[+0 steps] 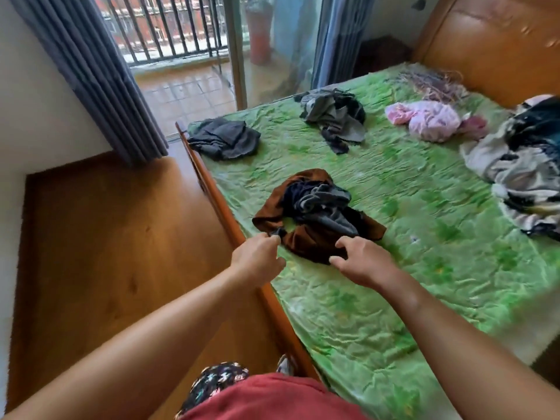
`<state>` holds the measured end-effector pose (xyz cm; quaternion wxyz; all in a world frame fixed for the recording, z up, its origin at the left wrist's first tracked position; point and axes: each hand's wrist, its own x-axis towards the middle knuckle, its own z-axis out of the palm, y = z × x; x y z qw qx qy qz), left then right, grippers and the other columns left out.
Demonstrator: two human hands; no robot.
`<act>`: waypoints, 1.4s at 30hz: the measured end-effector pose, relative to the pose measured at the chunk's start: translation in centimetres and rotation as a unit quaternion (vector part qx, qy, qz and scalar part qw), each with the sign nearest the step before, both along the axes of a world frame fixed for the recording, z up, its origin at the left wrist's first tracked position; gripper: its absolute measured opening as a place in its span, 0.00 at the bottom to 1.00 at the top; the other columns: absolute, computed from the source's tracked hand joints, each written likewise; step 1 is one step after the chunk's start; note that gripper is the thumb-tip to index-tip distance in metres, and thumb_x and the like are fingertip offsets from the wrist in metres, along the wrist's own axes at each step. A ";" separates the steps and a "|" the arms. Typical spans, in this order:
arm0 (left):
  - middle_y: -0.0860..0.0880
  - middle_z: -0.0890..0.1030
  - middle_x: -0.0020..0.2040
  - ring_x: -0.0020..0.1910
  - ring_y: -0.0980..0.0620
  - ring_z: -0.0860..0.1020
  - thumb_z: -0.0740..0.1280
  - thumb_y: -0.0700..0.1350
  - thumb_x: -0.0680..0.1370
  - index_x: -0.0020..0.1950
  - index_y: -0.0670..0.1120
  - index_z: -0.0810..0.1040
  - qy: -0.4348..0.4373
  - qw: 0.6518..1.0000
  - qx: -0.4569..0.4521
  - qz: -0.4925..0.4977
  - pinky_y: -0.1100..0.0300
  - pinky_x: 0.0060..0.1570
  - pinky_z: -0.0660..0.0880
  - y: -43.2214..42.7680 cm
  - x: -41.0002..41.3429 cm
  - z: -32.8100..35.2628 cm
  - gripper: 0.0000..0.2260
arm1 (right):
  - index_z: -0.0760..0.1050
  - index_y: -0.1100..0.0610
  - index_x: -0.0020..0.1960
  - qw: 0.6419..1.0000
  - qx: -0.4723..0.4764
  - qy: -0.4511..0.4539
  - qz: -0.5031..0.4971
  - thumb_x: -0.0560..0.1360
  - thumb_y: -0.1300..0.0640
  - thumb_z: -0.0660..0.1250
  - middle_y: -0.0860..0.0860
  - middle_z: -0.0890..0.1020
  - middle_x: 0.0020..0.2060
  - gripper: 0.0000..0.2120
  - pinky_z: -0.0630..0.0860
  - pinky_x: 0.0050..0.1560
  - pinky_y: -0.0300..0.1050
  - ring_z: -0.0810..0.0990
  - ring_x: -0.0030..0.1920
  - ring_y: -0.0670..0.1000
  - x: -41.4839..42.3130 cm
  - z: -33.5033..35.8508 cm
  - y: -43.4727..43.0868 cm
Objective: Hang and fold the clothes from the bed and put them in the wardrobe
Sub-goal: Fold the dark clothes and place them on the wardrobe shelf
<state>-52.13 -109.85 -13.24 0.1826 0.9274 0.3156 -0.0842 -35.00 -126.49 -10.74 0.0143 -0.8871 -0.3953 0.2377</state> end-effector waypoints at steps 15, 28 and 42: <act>0.45 0.71 0.61 0.57 0.41 0.74 0.64 0.52 0.78 0.66 0.49 0.71 0.050 0.973 -0.025 -0.226 0.49 0.45 0.76 13.9 22.2 -7.0 0.18 | 0.72 0.50 0.68 0.967 -0.042 0.050 -0.245 0.78 0.41 0.63 0.55 0.77 0.62 0.23 0.74 0.56 0.51 0.77 0.61 0.59 12.6 -7.7 8.6; 0.46 0.66 0.61 0.61 0.41 0.69 0.64 0.51 0.78 0.68 0.53 0.68 0.176 0.948 -0.065 -0.258 0.49 0.40 0.69 21.8 31.9 -18.6 0.18 | 0.68 0.51 0.70 0.952 -0.086 0.077 -0.285 0.79 0.46 0.62 0.57 0.74 0.64 0.21 0.74 0.59 0.53 0.75 0.64 0.61 20.9 -18.3 18.2; 0.48 0.67 0.69 0.66 0.41 0.68 0.63 0.49 0.77 0.73 0.54 0.68 0.150 0.959 -0.116 -0.208 0.44 0.54 0.75 20.8 35.5 -29.3 0.23 | 0.60 0.44 0.75 0.970 -0.161 0.031 -0.180 0.79 0.58 0.64 0.57 0.52 0.77 0.28 0.66 0.69 0.63 0.50 0.78 0.63 29.0 -30.5 23.8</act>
